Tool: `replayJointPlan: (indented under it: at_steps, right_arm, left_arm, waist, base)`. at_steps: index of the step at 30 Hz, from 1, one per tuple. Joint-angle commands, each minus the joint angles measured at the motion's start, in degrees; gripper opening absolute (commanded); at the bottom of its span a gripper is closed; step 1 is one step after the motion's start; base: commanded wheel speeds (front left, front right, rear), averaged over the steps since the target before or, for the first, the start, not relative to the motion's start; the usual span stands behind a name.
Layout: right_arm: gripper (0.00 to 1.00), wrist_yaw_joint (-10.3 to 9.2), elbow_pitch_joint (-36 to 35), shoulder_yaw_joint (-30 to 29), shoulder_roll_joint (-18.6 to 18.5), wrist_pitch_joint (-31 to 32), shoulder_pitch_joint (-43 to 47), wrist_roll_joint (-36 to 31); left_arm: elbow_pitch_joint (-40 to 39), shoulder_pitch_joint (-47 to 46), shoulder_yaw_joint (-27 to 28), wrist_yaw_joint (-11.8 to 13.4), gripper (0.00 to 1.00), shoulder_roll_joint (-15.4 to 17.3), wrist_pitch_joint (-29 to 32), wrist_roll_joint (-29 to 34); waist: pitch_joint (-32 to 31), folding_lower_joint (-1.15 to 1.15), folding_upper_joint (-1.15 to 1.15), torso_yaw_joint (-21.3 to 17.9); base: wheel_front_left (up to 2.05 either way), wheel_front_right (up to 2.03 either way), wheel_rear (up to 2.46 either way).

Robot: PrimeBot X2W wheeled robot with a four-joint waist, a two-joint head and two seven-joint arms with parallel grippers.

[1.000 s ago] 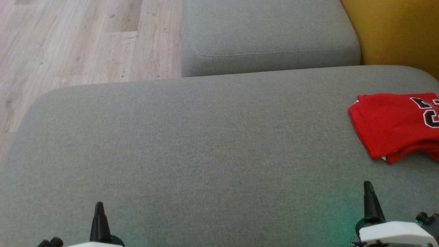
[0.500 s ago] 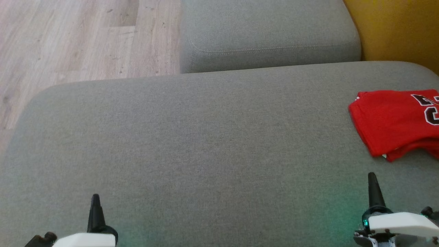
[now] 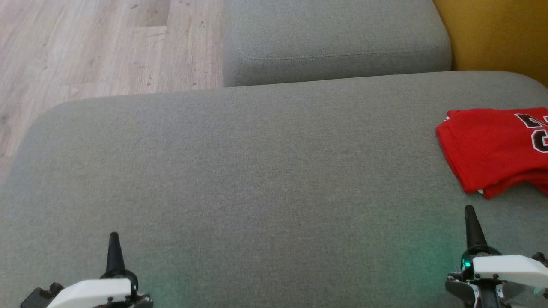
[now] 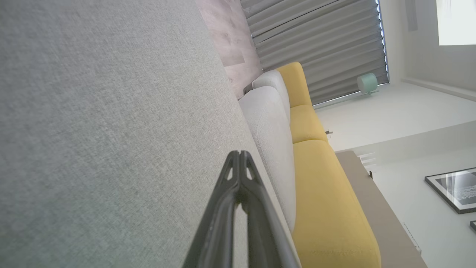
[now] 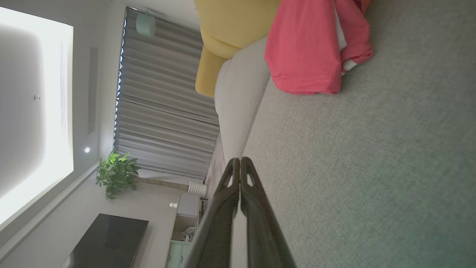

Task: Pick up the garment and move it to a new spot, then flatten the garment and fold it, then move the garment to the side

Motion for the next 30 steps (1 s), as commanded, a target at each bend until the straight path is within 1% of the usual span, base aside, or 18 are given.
replayJointPlan:
  at_steps: [1, 28, 30]
  right_arm:
    - [0.00, -0.03, -1.69, 0.57, -1.25, 0.35, -3.51, 1.47]
    - [0.00, -0.04, -1.22, -1.99, -1.23, 5.09, -8.64, 19.70]
    - [0.00, -0.04, -1.21, -2.04, -1.20, 5.14, -8.66, 19.73]
  left_arm:
    - [-1.55, -3.49, 1.94, -0.52, 0.00, 0.60, 0.26, -1.26]
    - [-0.13, -8.90, 5.23, -1.85, 0.00, 0.44, 5.00, -19.18]
    - [-0.13, -8.92, 5.27, -1.86, 0.00, 0.42, 5.04, -19.21]
  waist:
    - [0.06, 0.00, 0.00, -0.01]
    - [1.94, 0.00, 0.00, -0.36]
    - [1.95, 0.00, 0.00, -0.36]
  base:
    - [0.00, 0.00, 0.00]
    - [0.00, 0.00, 0.00]
    - [0.00, 0.00, 0.00]
